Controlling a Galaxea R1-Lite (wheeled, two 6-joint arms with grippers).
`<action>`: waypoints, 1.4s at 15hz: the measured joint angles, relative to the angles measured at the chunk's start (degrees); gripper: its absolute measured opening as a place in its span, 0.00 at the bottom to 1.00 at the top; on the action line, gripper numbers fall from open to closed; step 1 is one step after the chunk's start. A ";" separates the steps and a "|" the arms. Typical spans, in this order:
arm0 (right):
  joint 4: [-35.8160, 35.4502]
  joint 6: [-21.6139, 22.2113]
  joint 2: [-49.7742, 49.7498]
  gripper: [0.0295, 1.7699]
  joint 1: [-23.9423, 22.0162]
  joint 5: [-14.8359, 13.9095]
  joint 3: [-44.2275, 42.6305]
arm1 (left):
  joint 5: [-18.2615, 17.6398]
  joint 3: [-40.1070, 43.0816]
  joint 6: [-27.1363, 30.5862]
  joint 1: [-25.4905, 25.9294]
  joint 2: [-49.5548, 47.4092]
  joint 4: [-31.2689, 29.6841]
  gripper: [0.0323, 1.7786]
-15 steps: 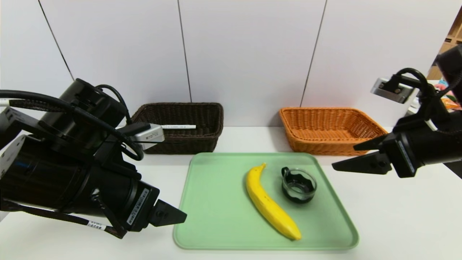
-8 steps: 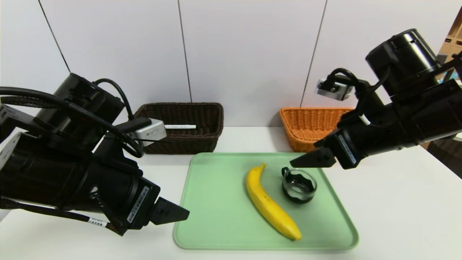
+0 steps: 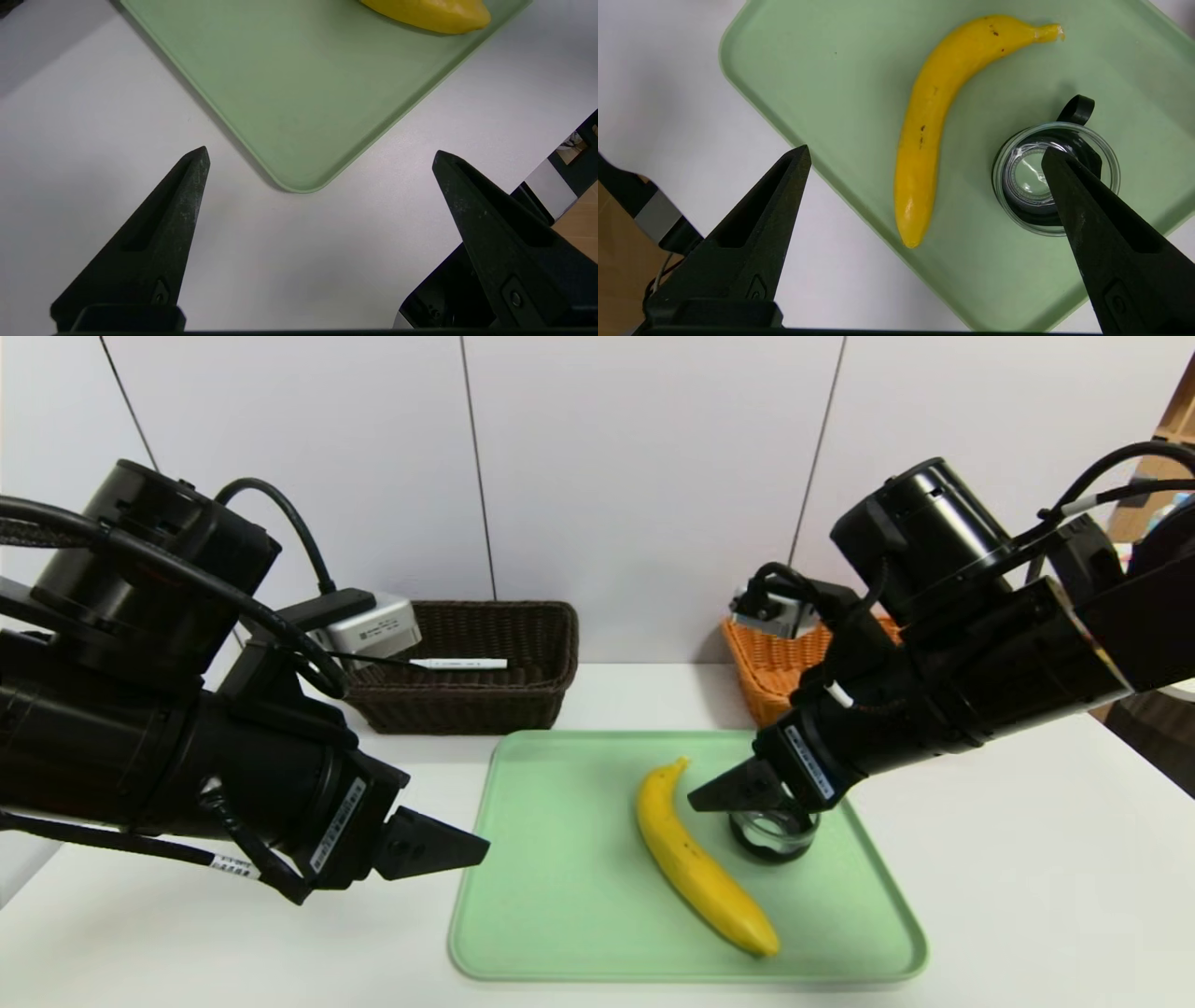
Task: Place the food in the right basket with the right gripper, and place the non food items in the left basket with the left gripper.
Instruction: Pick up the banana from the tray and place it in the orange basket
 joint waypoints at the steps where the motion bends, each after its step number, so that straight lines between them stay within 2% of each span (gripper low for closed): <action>1: 0.02 0.83 0.71 0.97 0.91 -1.88 -0.38 | -0.02 -0.05 0.07 0.05 -0.06 0.00 0.95; 4: 1.79 2.28 2.97 0.97 3.64 -5.57 -2.23 | -0.02 -0.06 0.07 0.13 -0.30 0.00 0.95; 7: 3.16 4.62 5.27 0.97 5.60 -6.53 -4.08 | -0.05 -0.16 0.07 0.13 -0.44 -0.09 0.95; 10: 3.33 4.58 7.25 0.97 6.75 -7.58 -4.08 | -0.05 -0.16 0.05 0.13 -0.50 -0.20 0.95; 17: 3.17 4.21 11.52 0.97 8.66 -7.83 -3.88 | -0.11 -0.11 0.07 0.05 -0.68 -0.48 0.95; 21: 3.02 4.21 13.89 0.97 8.59 -10.12 -3.89 | -0.11 0.00 -0.01 0.10 -0.68 -0.50 0.95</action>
